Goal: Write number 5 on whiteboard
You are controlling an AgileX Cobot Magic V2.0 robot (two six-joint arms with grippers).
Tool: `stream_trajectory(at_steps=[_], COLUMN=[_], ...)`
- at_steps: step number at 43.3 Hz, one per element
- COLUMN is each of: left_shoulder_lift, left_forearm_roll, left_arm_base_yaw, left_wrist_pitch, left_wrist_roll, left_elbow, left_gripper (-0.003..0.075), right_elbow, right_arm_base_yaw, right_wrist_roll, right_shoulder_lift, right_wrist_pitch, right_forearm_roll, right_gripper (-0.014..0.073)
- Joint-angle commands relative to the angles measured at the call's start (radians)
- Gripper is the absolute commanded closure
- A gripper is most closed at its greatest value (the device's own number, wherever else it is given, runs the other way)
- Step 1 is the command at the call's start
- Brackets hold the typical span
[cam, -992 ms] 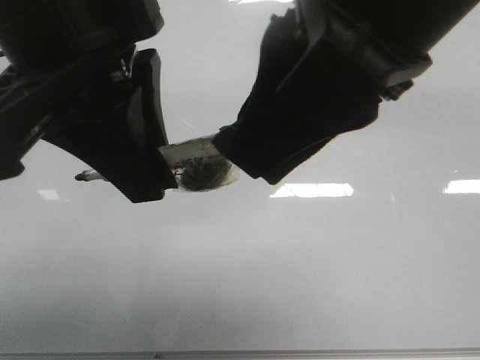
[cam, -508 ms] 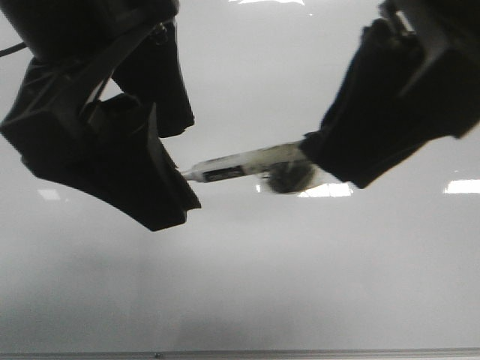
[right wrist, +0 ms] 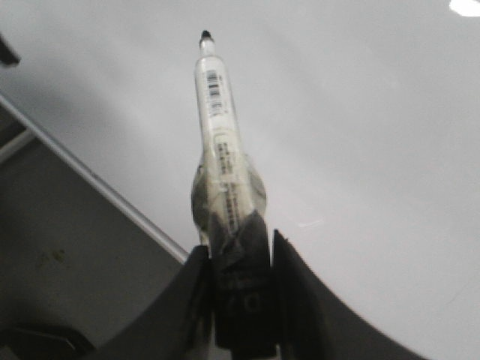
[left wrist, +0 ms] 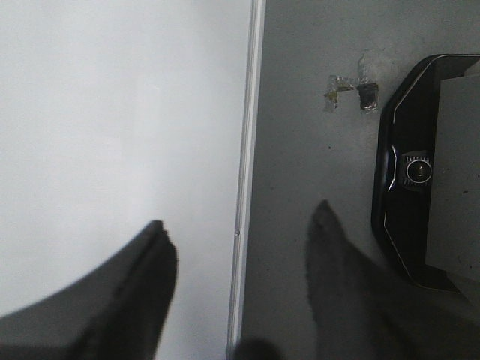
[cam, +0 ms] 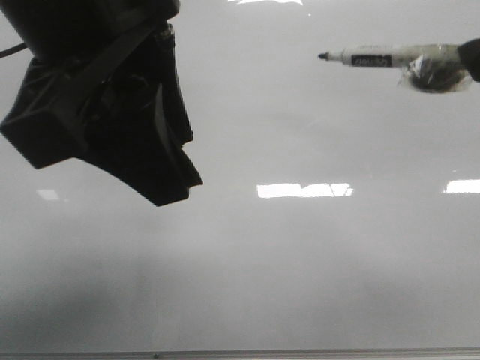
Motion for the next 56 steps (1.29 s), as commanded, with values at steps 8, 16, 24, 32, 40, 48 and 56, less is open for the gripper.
stream_trajectory(at_steps=[8,16,24,32,40,48,56], left_shoulder_lift=[-0.037,-0.037,-0.037,-0.037,-0.037,-0.037,-0.037], left_forearm_roll=[-0.015,-0.015,-0.015,-0.015,-0.015,-0.015,-0.015], left_arm_base_yaw=[-0.005,-0.005,-0.005,-0.005,-0.005,-0.005,-0.005], left_wrist_pitch=[-0.038,-0.038,-0.038,-0.038,-0.038,-0.038,-0.038], left_wrist_roll=[-0.011,-0.011,-0.011,-0.011,-0.011,-0.011,-0.011], left_elbow=[-0.034,-0.034,-0.034,-0.034,-0.034,-0.034,-0.034], left_gripper=[0.0741,0.0741,0.0741,0.0741,0.0741,0.0741,0.0741], right_elbow=[-0.024,-0.030,-0.150,-0.307,-0.402,-0.440,-0.444], right_arm_base_yaw=[-0.017,-0.018,-0.049,-0.118,-0.122,-0.122,-0.122], right_wrist_roll=[0.005,0.005,0.005,0.005,0.005,0.005,0.006], right_shoulder_lift=[-0.010,-0.005,0.097,0.271,0.393,0.459,0.501], right_wrist_pitch=[-0.093,-0.146,-0.136,-0.082,-0.079,-0.087,-0.066], right_forearm_roll=[0.039,0.039,0.035,0.035,0.047,0.048,0.048], right_gripper=[0.0658,0.0658,0.0658,0.0658,0.0658,0.0656,0.0656])
